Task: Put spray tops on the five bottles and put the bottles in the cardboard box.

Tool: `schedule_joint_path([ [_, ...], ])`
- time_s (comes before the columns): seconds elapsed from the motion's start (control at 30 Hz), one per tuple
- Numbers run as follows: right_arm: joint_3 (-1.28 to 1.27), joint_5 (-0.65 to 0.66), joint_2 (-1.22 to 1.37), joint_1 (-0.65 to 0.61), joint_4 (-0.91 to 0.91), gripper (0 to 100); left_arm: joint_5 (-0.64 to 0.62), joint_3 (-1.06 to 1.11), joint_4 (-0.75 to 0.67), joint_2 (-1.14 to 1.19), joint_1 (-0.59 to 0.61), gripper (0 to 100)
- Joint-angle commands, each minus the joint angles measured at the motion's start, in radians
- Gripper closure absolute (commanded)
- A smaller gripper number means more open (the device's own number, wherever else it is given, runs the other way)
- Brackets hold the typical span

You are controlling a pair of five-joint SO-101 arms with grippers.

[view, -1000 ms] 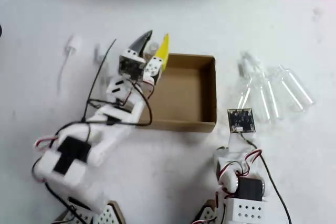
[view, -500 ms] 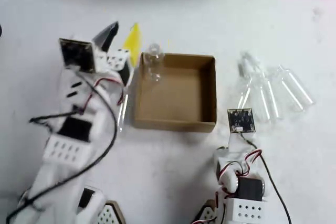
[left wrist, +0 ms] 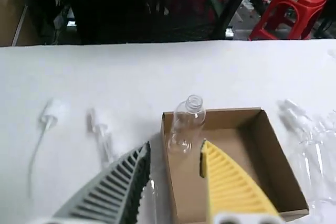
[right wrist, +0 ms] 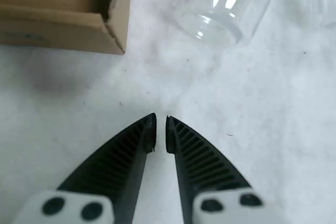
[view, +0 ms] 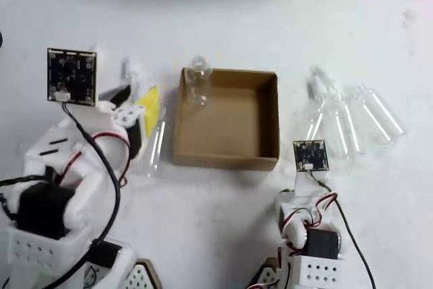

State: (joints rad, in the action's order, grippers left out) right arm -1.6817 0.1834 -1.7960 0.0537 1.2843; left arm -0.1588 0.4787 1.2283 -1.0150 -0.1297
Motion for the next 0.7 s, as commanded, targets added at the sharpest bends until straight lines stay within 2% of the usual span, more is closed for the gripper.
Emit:
schedule_joint_path([
  [0.0, -0.009, 0.0, -0.004, 0.013, -0.016, 98.2, 0.014, -0.071, 0.08, 0.056, 0.067, 85],
  [0.17, -0.009, 0.0, -0.004, 0.013, -0.016, 98.2, 0.146, -0.106, 0.091, 0.334, 0.156, 85],
  [0.3, -0.009, 0.0, -0.004, 0.013, -0.016, 98.2, 0.196, -0.253, 0.189, 0.602, 0.157, 85],
  [0.67, -0.009, 0.0, -0.004, 0.013, -0.016, 98.2, 0.193, -0.643, 0.232, 1.234, 0.16, 85],
])
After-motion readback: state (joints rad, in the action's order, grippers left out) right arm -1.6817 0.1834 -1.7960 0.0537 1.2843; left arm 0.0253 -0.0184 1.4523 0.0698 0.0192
